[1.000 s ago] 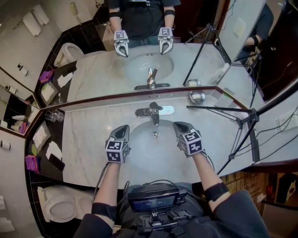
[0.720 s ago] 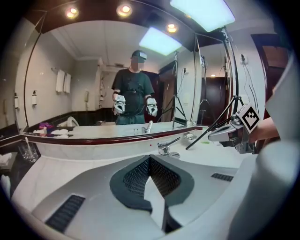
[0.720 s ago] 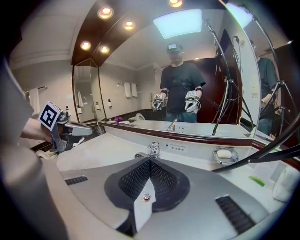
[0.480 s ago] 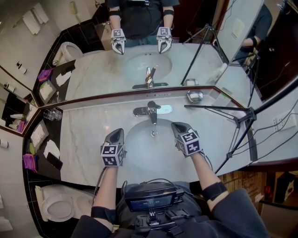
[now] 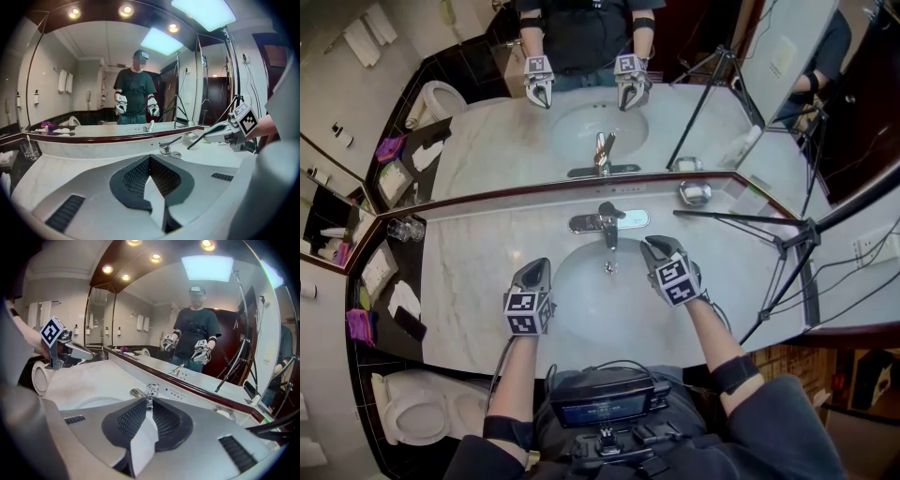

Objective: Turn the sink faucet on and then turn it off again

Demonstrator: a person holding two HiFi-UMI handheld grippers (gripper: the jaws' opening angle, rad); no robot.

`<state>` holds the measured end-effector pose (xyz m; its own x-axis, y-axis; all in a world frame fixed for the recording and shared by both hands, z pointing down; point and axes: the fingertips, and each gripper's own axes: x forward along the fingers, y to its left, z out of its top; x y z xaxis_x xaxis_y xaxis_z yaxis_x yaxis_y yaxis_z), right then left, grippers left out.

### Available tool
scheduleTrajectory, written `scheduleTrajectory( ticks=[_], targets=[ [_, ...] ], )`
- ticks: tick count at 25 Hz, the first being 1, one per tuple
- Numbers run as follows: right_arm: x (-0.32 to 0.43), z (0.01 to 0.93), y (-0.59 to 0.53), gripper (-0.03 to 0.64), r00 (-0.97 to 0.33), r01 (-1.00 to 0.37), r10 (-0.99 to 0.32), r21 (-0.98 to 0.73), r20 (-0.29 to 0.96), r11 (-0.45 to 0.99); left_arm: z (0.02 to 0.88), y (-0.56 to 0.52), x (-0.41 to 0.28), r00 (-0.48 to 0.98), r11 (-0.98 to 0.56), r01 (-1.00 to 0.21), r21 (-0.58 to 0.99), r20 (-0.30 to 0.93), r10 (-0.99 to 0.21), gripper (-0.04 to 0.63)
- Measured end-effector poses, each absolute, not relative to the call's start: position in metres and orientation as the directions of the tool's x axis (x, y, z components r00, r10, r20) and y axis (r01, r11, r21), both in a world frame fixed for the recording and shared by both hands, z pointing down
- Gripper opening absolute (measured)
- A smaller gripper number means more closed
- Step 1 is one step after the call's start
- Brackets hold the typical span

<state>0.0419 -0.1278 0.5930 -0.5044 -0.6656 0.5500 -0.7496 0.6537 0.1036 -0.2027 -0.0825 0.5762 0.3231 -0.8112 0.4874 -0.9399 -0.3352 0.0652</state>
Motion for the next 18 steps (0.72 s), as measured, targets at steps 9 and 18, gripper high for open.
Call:
scheduleTrajectory(
  ticks=[9,18],
  targets=[
    [0.018,0.606,-0.157,0.215,-0.49,-0.503,-0.634,0.4,0.598,0.766,0.578,-0.091,-0.198,0.329,-0.35,-0.935,0.052,0.489,-0.808,0.003],
    [-0.008,0.621,-0.186,0.31,-0.446,-0.127,-0.593,0.608,0.67,0.783,0.583,-0.094,-0.199,0.332,-0.349,-0.935,0.062,0.498,-0.801,0.003]
  ],
)
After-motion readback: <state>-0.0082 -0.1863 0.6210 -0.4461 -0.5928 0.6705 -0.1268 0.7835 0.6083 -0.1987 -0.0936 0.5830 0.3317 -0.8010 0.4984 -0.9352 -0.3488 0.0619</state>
